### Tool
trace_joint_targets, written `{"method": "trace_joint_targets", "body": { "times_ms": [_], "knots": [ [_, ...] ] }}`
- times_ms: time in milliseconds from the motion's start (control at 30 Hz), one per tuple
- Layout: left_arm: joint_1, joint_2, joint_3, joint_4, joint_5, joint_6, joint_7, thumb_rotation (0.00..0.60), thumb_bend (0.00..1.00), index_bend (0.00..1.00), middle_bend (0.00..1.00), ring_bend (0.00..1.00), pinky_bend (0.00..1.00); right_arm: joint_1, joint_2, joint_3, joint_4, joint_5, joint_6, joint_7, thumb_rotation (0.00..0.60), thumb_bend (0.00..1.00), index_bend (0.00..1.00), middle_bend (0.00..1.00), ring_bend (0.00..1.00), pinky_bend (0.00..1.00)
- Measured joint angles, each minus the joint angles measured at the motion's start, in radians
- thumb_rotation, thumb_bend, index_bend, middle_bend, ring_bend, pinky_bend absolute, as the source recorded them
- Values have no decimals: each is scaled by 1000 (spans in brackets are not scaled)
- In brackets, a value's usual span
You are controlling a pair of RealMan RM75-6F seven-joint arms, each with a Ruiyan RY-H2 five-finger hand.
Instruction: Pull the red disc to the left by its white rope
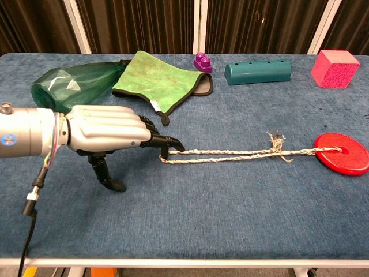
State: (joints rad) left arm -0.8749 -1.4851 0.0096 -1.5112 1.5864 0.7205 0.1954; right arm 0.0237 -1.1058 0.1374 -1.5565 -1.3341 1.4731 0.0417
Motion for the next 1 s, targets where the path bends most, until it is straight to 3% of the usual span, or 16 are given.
{"method": "trace_joint_targets", "body": {
  "times_ms": [367, 433, 500, 633, 733, 867, 1000],
  "knots": [
    [20, 21, 15, -10, -7, 51, 26, 600, 195, 115, 979, 513, 160, 1, -1, 0, -4, 2, -4, -8, 600, 251, 0, 0, 0, 0],
    [23, 21, 15, -10, -11, 58, 28, 600, 224, 146, 991, 565, 161, 1, 0, 0, -6, 2, -5, -9, 600, 251, 0, 0, 0, 0],
    [27, 20, 13, -10, -16, 66, 32, 600, 289, 238, 1000, 634, 180, 1, 1, -1, -8, 1, -5, -10, 600, 251, 0, 0, 0, 0],
    [45, 18, 4, -7, -30, 108, 67, 600, 375, 533, 1000, 807, 387, 3, 3, -1, -12, 2, -10, -12, 600, 252, 0, 0, 0, 0],
    [67, 21, -1, -8, -44, 147, 82, 600, 401, 693, 1000, 877, 506, 5, 3, -2, -14, 1, -13, -15, 600, 252, 0, 0, 0, 0],
    [94, 48, -3, -19, -52, 192, 94, 600, 410, 717, 1000, 925, 673, 7, 2, -5, -18, 0, -18, -19, 600, 252, 0, 0, 0, 0],
    [131, 94, 1, -36, -47, 260, 100, 600, 408, 719, 1000, 926, 708, 7, 7, -4, -25, -1, -16, -23, 600, 252, 0, 0, 0, 0]
  ]
}}
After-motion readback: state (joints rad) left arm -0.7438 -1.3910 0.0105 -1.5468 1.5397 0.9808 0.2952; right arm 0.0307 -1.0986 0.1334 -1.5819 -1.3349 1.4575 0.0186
